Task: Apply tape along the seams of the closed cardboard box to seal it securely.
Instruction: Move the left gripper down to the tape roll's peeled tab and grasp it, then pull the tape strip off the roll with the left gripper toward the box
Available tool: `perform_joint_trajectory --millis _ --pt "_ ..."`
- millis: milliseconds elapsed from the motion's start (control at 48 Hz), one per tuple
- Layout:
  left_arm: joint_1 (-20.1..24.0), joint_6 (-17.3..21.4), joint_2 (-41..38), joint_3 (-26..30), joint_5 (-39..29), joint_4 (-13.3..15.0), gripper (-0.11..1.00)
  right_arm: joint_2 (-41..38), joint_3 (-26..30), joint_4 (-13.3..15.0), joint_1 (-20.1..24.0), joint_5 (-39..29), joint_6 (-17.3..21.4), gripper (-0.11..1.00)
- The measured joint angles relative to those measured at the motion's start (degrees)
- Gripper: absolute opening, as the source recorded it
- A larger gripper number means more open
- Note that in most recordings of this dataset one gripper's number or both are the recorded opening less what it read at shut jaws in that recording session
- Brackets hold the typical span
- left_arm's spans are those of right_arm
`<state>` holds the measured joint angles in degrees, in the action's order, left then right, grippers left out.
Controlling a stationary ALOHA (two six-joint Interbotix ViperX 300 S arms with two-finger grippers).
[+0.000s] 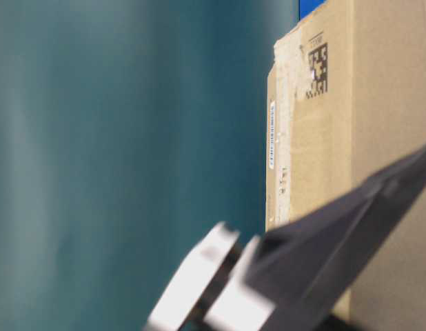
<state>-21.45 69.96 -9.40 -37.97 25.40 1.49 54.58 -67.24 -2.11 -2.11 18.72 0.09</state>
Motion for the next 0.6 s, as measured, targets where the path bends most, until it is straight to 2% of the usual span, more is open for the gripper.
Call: perform_joint_trajectory --millis 375,605 --pt "1.4 0.6 -8.3 6.8 -0.1 0.0 0.71 0.0 0.1 1.0 0.0 0.1 -0.1 0.0" --pt "1.3 0.8 -9.1 7.6 -0.1 0.1 0.69 0.0 0.1 1.1 0.0 0.0 -0.1 0.0"
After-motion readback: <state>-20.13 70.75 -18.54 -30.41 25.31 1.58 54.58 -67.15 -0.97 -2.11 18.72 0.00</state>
